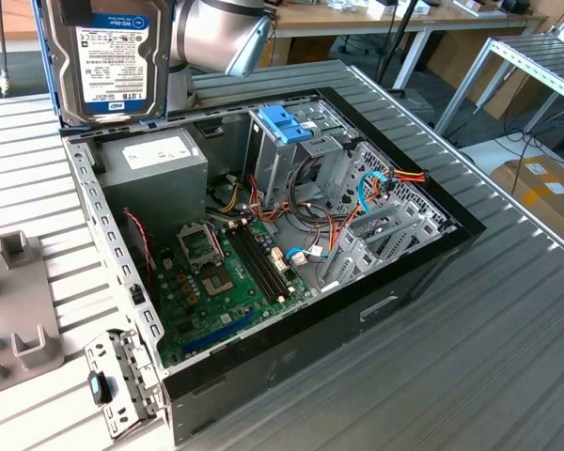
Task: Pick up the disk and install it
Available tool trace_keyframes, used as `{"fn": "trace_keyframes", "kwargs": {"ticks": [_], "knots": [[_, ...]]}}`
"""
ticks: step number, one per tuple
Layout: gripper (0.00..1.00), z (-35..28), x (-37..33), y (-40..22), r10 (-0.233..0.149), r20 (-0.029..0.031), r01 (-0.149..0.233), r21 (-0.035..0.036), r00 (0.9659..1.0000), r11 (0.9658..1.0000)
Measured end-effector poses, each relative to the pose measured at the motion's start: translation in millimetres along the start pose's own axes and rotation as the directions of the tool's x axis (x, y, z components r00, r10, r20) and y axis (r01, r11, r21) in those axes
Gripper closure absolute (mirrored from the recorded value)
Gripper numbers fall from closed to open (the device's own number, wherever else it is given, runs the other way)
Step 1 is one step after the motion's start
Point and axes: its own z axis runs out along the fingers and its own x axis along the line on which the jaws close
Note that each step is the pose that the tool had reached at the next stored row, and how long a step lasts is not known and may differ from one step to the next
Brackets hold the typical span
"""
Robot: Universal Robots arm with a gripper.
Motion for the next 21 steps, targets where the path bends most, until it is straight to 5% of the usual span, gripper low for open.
{"fn": "trace_keyframes", "kwargs": {"ticks": [21], "knots": [[0.63, 0.1, -1.1, -17.9, 0.0, 0.0, 0.0, 0.0, 1.0, 1.0]]}}
